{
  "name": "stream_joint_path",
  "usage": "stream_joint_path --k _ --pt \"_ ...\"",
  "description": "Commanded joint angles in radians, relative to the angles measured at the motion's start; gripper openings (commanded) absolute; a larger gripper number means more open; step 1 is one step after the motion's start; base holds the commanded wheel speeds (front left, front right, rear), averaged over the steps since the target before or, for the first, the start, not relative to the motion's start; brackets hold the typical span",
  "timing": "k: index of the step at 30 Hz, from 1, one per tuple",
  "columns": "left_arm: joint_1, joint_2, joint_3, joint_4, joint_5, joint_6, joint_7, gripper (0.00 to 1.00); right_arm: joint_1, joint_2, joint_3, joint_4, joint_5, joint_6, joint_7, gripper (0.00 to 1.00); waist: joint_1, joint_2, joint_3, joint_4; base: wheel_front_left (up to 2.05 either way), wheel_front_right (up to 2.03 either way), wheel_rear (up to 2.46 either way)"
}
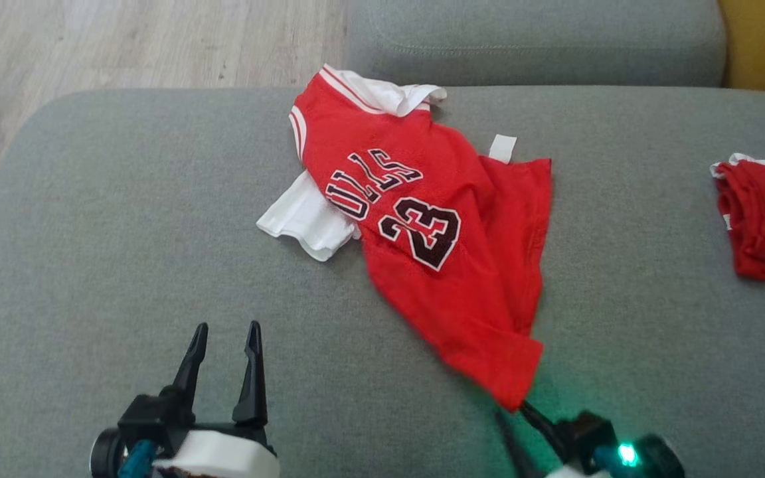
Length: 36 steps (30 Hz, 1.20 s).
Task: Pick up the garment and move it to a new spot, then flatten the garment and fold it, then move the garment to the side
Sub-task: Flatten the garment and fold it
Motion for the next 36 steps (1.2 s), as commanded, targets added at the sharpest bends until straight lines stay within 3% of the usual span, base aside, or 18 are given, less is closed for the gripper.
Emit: stream_joint_path --k 1,9,16,23,36 --pt "-0.010 0.019 0.038 -0.026 -0.005 0.002 -0.006 1.00 0.012 -0.016 0.021 -0.016 -0.002 0.007 -0.007 1.00 0.0000 0.0000 -0.008 -0.004 0.00 0.00 0.00" --pt "0.003 0.020 0.033 -0.022 -0.010 0.001 -0.007 1.00 0.037 -0.017 -0.058 -0.059 0.065 0.007 -0.010 1.00 0.0000 0.0000 -0.030 -0.003 0.00 0.00 0.00" --pt "-0.007 0.017 0.022 -0.027 -0.008 -0.003 -0.004 1.00 -0.088 -0.013 -0.185 -0.062 0.044 0.007 0.018 1.00 0.0000 0.0000 -0.017 0.030 0.00 0.00 0.00" --pt "-0.031 0.014 0.022 -0.036 -0.003 -0.003 -0.003 1.00 -0.261 -0.009 -0.265 0.097 0.043 0.007 0.089 1.00 0.0000 0.0000 0.024 0.091 0.00 0.00 0.00" --pt "-0.053 -0.006 0.022 -0.023 -0.004 -0.009 -0.017 1.00 -0.478 -0.009 -0.289 0.409 0.080 0.007 0.205 1.00 0.0000 0.0000 0.065 0.190 0.00 0.00 0.00"
